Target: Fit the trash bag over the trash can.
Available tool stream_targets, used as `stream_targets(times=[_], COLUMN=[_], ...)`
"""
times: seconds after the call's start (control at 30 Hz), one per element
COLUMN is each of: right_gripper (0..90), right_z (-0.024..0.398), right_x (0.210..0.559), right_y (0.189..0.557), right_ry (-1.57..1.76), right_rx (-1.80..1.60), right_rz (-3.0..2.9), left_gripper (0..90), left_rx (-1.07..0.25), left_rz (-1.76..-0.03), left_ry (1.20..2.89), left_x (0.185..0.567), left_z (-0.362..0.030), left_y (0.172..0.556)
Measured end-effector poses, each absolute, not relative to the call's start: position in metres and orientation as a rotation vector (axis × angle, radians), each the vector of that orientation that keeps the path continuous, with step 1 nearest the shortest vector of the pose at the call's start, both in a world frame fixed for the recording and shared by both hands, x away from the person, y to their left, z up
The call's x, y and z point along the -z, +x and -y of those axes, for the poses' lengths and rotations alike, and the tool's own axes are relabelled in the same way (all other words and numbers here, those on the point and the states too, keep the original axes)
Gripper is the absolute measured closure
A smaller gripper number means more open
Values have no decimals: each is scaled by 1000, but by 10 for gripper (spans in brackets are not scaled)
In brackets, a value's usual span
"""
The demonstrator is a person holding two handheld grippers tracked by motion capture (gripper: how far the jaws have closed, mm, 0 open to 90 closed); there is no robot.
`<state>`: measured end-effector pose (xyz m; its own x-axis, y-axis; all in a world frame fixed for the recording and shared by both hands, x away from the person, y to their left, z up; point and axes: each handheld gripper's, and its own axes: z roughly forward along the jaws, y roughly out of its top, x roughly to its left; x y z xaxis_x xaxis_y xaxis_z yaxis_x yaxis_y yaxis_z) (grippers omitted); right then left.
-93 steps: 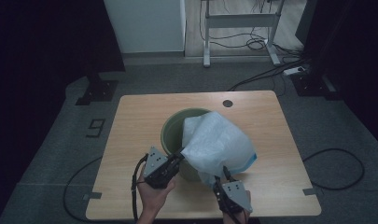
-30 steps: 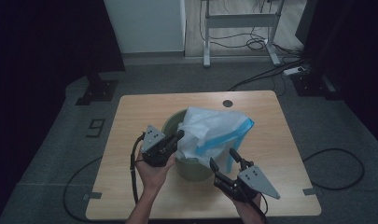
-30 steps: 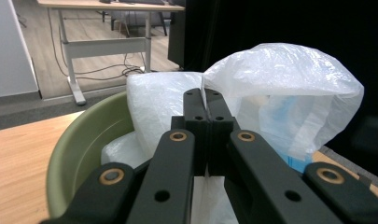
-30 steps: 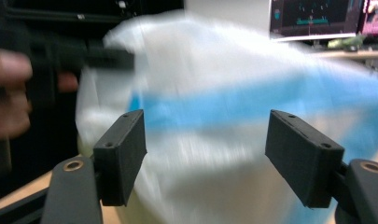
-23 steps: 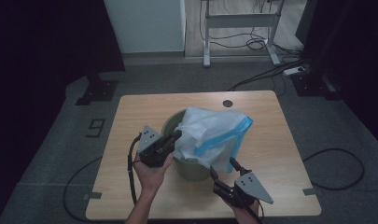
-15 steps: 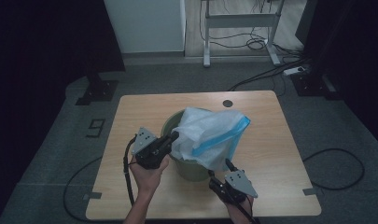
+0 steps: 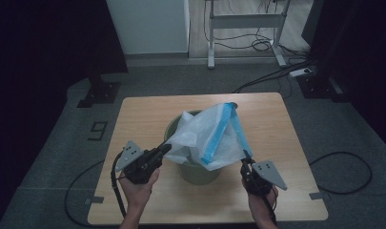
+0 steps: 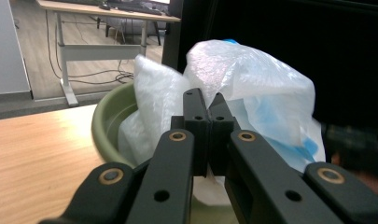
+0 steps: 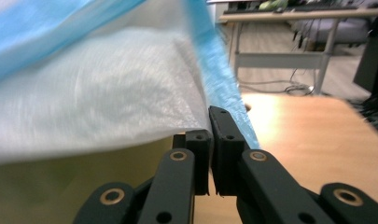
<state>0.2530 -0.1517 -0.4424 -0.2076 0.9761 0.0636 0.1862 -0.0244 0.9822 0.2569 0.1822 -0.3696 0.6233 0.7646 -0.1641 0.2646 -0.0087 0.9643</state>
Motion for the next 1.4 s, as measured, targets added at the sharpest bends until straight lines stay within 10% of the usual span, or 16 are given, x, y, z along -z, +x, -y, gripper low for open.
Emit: stream_targets(times=[0.57,0.93,1.4], right_gripper=[698,831,841], right_z=[155,155,154], right_x=[402,398,400], right_y=[288,284,283], right_ry=[1164,1078,1040], right_rx=[-1364,-1366,-1332], right_rz=[-1567,-1557,-1555], left_gripper=[883,432,385], left_rx=[-437,-418,-470], left_rz=[-861,-760,-817], left_ry=[1587,1628,1674], left_x=[402,367,322], left_z=[-191,-184,-179], left_y=[231,237,290])
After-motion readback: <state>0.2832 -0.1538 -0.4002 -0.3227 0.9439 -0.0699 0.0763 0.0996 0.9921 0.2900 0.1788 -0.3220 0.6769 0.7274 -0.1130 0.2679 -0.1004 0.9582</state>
